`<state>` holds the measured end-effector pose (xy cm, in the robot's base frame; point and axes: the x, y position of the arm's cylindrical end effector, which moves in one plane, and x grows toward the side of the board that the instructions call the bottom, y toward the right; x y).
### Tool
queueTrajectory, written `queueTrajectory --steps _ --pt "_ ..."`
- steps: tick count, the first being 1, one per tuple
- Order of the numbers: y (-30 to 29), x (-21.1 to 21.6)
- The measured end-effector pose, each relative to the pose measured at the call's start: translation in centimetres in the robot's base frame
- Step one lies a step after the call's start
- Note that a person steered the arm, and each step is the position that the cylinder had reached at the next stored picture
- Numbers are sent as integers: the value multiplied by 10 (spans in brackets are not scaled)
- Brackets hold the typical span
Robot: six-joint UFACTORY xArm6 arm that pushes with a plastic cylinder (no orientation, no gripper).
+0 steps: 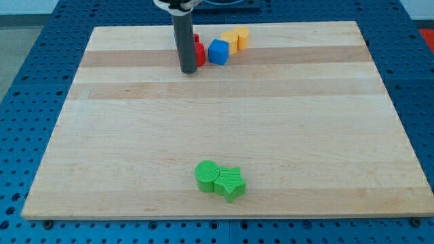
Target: Slide the green circle and green star towards the bottom left
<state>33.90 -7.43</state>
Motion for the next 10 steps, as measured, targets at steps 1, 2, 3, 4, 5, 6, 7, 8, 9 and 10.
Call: queueTrajectory --steps 1,2,3,4,5,6,7,8,9,10 --pt "15 37" --pt "92 70" --pt "163 126" --pt "173 200" --pt "157 233" --pt "128 245" --pt "106 248" --pt "78 248" --pt "40 248" --pt "0 246"
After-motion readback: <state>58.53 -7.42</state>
